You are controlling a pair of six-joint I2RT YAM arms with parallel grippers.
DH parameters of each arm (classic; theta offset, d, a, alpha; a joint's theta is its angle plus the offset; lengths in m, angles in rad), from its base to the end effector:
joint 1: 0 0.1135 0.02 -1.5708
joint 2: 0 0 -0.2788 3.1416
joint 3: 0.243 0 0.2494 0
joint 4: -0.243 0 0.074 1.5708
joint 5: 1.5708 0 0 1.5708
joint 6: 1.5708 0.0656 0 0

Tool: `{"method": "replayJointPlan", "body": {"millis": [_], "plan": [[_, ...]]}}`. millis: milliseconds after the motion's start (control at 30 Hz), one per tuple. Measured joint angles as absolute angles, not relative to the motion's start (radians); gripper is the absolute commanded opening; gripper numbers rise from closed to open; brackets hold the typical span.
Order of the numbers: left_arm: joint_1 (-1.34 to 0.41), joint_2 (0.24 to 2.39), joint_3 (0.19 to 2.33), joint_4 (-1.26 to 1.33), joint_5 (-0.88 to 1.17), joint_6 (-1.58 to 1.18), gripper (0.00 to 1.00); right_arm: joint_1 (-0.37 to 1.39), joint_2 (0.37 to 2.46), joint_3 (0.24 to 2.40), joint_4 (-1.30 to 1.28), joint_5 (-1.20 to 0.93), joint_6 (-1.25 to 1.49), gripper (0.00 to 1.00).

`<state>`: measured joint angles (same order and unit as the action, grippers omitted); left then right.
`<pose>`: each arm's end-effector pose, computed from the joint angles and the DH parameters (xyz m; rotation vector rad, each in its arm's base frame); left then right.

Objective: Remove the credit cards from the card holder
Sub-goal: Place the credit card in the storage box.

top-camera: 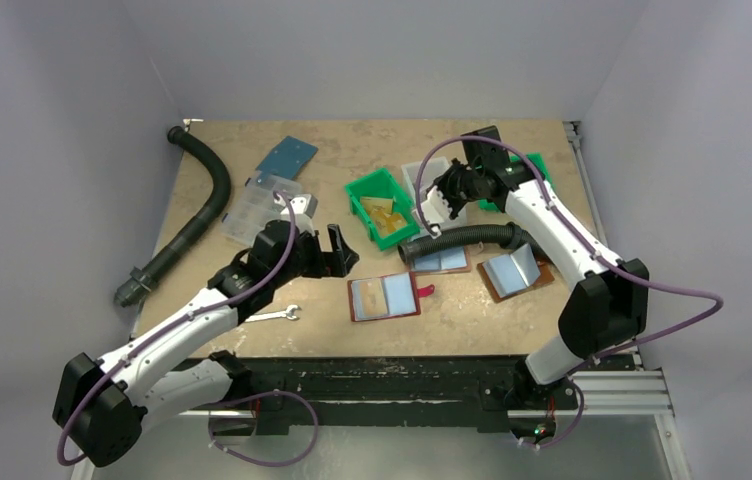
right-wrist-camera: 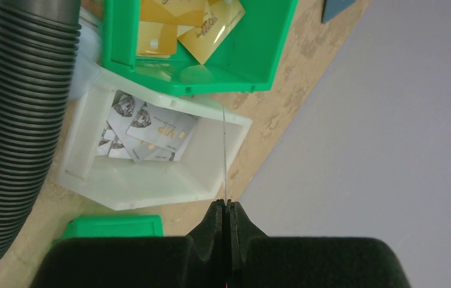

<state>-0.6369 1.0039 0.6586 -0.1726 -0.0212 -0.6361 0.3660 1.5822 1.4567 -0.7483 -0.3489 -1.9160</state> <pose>0.1935 -0.1414 0.2541 -0.0125 2.1775 -0.7336 0.3262 0.1490 0.3175 -2.2388 0.8577 -0.3070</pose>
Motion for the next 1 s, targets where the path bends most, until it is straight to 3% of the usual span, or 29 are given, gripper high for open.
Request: {"method": "replayJointPlan", "body": {"millis": [700, 1000], "plan": [[-0.635, 0.928, 0.641, -0.269, -0.12, -0.564, 1.0, 0.285, 1.619, 1.169, -0.22, -0.436, -2.069, 0.0], [-0.635, 0.931, 0.641, -0.271, -0.141, -0.556, 1.0, 0.178, 1.67, 1.15, -0.205, -0.507, -2.069, 0.0]]}}
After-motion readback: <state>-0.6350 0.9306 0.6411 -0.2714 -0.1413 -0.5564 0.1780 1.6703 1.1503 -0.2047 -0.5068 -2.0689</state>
